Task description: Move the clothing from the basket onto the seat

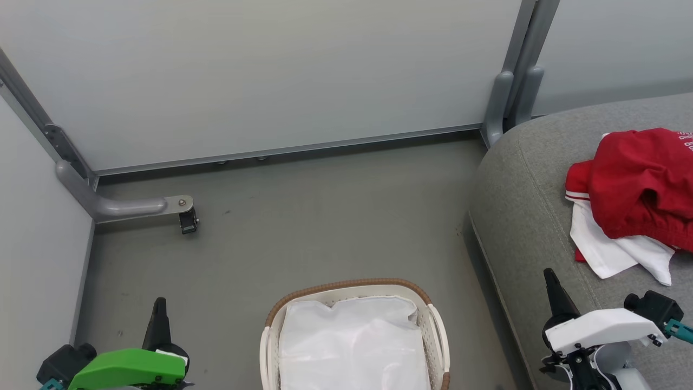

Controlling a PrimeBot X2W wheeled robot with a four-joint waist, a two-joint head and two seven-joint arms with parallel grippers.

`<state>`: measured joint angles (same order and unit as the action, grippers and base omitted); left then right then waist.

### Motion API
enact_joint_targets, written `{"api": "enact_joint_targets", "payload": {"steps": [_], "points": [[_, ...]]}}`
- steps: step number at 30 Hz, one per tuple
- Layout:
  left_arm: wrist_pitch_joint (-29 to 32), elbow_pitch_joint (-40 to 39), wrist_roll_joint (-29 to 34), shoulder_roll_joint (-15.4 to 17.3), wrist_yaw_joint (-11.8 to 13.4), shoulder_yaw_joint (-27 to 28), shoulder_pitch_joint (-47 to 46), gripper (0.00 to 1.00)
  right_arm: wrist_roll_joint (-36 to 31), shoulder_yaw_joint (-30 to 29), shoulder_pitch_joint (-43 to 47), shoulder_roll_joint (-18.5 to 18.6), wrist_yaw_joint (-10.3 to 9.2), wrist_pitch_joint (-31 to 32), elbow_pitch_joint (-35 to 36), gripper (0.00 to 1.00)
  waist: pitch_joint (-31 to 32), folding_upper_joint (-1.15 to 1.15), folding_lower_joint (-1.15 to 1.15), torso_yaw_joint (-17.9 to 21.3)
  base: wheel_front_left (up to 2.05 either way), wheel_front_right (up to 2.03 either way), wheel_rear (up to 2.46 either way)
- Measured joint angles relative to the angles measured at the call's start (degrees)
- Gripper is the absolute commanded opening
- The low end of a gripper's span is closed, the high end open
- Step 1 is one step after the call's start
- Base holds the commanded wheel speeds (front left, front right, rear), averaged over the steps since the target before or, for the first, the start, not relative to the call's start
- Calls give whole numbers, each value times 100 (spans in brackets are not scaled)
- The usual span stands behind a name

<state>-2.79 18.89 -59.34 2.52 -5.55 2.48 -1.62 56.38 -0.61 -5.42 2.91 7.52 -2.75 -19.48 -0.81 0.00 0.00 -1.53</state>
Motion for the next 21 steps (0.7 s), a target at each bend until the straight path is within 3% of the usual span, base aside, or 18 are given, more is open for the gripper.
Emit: {"api": "enact_joint_targets", "payload": {"steps": [21], "points": [[331, -174, -1177, 3, -57, 140, -143, 0, 1258, -209, -16, -7, 0, 332, 192, 0, 18, 0, 0, 45, 0, 0, 0]]}}
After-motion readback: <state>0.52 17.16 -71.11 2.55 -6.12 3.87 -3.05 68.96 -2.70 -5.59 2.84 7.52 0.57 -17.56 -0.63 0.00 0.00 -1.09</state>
